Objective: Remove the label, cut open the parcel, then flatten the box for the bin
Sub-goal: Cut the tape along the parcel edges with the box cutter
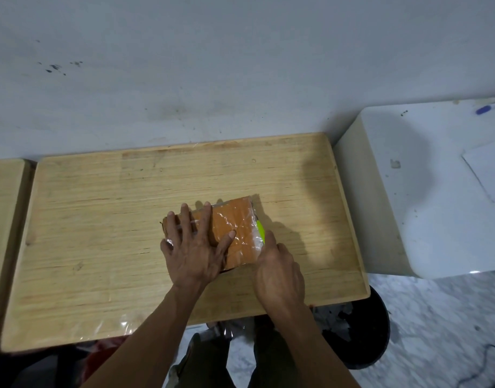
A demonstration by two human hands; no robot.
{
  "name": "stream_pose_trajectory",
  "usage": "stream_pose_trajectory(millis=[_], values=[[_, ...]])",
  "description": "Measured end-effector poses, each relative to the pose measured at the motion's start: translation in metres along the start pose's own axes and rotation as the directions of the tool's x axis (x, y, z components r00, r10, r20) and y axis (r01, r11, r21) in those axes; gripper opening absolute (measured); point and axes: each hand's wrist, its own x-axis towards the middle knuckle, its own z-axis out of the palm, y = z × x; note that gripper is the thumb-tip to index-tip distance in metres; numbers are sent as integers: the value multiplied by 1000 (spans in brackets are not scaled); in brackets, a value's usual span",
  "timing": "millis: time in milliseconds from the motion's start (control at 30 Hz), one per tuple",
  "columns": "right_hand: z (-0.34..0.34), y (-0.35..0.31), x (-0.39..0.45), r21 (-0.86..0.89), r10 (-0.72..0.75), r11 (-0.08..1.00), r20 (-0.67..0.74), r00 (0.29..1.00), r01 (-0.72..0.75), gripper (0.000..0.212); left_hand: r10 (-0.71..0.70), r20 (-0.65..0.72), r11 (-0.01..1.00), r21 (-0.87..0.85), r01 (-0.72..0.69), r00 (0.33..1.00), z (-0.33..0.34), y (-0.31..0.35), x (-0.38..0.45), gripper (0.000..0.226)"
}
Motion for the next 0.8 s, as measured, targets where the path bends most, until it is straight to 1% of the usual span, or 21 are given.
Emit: stream_pose_trajectory(millis=[200, 533, 667, 800], values=[[0, 6, -13, 26, 23, 999, -3, 1000, -23, 50, -10, 3, 1000, 3, 10, 1000, -1, 0, 0, 85], [0, 21, -36, 75, 25, 997, -4, 1000, -25, 54, 0, 16, 1000, -30, 0, 1000, -1, 0, -1, 86], [5, 32, -47, 78, 52, 996, 7, 999, -52, 53, -4, 24, 999, -50, 5, 1000, -1, 2, 0, 86], [10, 44, -56, 114, 32, 993, 11, 999, -33, 52, 13, 21, 998, -55, -11, 1000, 0, -1, -2, 87]])
